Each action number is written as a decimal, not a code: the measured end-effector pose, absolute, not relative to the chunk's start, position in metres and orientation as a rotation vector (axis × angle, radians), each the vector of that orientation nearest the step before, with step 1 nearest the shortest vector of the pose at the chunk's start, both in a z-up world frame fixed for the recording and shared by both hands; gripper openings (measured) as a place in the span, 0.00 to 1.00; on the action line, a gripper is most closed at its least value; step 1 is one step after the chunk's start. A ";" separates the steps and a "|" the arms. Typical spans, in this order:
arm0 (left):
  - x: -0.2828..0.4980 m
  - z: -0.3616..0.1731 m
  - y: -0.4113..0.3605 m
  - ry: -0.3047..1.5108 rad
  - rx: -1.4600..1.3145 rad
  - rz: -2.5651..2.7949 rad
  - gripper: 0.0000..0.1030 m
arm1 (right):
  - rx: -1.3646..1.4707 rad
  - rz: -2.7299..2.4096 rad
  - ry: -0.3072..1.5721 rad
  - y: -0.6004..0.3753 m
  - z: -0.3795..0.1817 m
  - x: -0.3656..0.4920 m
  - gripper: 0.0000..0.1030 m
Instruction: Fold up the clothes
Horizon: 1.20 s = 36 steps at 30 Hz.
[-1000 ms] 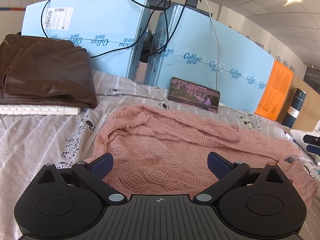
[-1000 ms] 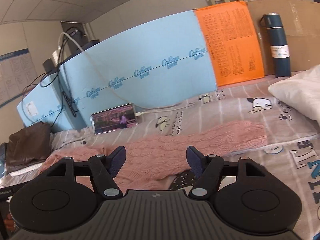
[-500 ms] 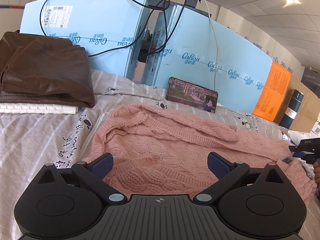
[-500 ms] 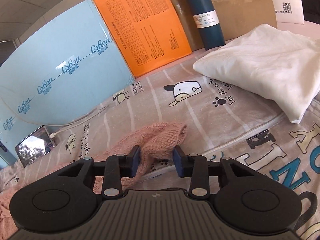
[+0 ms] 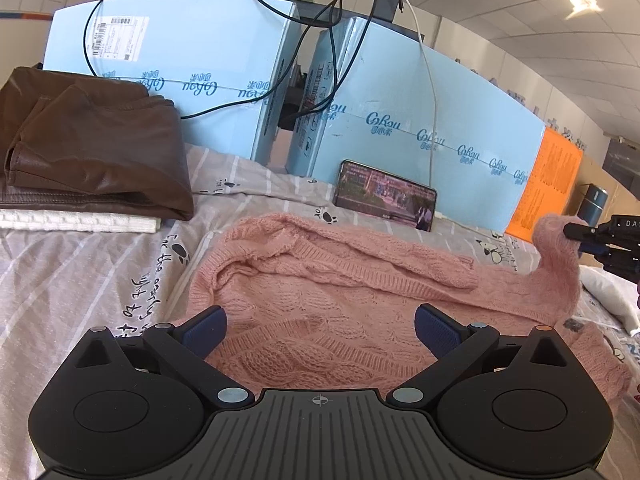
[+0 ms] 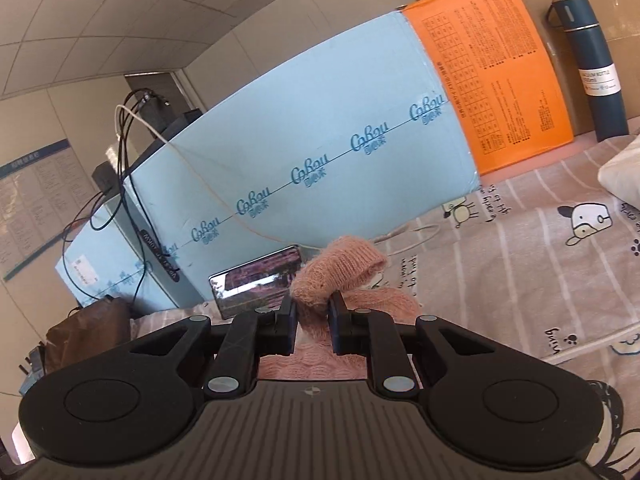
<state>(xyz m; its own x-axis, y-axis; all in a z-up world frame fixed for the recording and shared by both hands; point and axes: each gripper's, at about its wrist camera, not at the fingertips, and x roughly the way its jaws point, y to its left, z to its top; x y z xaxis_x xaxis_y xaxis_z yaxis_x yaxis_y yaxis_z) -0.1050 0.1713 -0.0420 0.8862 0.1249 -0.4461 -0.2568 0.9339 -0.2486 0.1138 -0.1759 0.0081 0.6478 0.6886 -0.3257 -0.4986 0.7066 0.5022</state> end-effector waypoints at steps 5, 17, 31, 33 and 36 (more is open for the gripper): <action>-0.107 -0.042 0.173 0.439 -0.312 0.204 0.99 | 0.302 0.810 0.614 -0.120 0.002 0.111 0.14; -0.105 -0.044 0.177 0.446 -0.325 0.202 0.99 | 0.138 0.916 0.718 -0.073 -0.020 0.090 0.62; -0.114 -0.025 0.148 0.402 -0.230 0.179 0.99 | 0.138 0.931 0.794 -0.080 -0.031 0.118 0.69; -0.115 -0.020 0.137 0.389 -0.205 0.157 0.99 | 0.158 0.960 0.740 -0.091 -0.018 0.114 0.72; -0.116 -0.014 0.115 0.366 -0.163 0.062 0.99 | 0.168 0.943 0.655 -0.114 -0.002 0.113 0.81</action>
